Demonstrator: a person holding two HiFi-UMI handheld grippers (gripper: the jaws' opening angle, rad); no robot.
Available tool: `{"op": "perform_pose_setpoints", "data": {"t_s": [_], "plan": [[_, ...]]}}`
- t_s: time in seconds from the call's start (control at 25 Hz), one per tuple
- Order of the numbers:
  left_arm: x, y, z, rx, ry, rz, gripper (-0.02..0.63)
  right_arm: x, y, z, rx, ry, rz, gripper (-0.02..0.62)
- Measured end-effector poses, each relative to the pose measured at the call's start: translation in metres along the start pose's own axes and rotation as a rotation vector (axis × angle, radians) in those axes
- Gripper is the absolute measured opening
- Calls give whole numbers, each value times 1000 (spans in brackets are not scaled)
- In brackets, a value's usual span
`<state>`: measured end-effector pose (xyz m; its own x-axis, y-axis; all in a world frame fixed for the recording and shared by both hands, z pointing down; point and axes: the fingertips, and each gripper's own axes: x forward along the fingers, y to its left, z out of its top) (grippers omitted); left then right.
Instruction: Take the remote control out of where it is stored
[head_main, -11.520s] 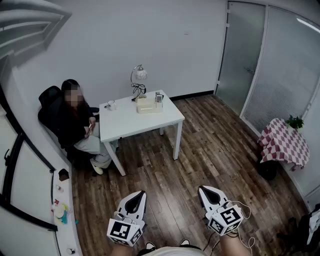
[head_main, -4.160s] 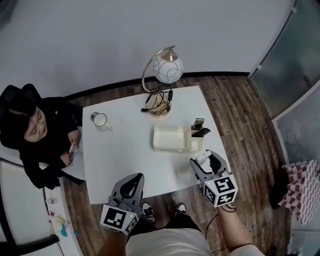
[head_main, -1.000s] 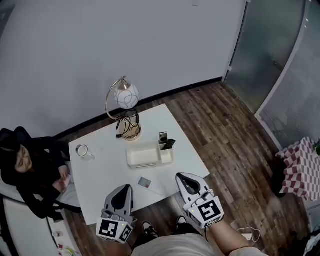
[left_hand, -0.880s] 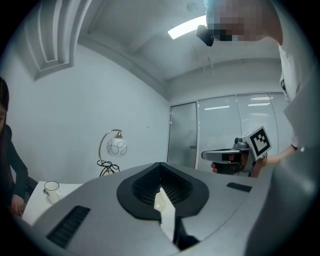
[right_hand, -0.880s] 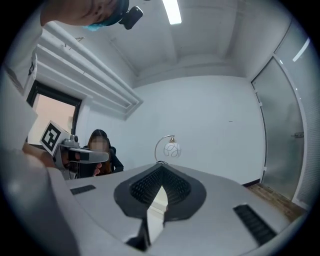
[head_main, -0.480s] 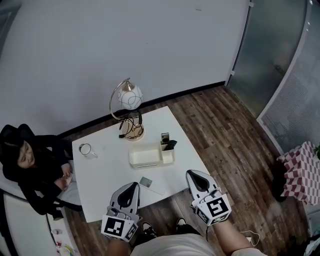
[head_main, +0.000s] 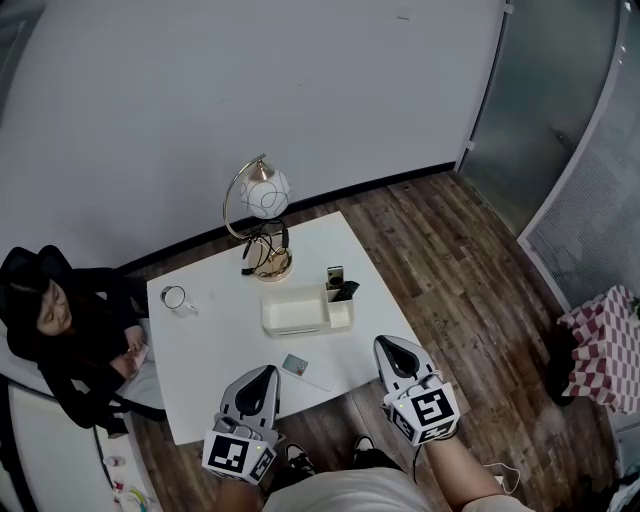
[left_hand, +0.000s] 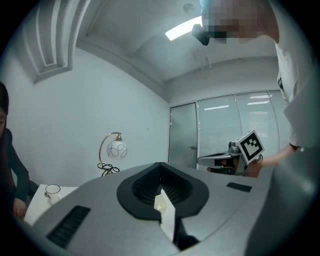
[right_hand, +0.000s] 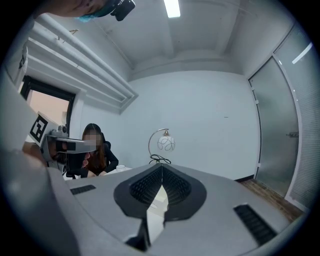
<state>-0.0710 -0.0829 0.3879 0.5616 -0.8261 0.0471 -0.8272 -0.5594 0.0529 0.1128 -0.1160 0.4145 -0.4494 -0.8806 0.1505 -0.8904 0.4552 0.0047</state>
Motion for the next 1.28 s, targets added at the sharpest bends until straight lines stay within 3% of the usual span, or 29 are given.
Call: {"op": "perform_pose_setpoints", "data": {"t_s": [0.2, 0.28, 0.44, 0.6, 1.28], "plan": [[0, 5, -2, -4, 1, 5, 6, 24, -13, -16, 7, 60, -25, 27], [-1, 8, -4, -8, 5, 10, 6, 40, -20, -27, 38, 90, -31, 115], [-5, 18, -14, -21, 27, 31, 6, 76, -38, -49, 84, 151, -92, 221], [-6, 29, -20, -29, 45, 48, 6, 108, -50, -65, 129, 189, -168, 241], [-11, 64, -53, -67, 143, 103, 6, 204, -84, -149, 289, 322, -343, 258]]}}
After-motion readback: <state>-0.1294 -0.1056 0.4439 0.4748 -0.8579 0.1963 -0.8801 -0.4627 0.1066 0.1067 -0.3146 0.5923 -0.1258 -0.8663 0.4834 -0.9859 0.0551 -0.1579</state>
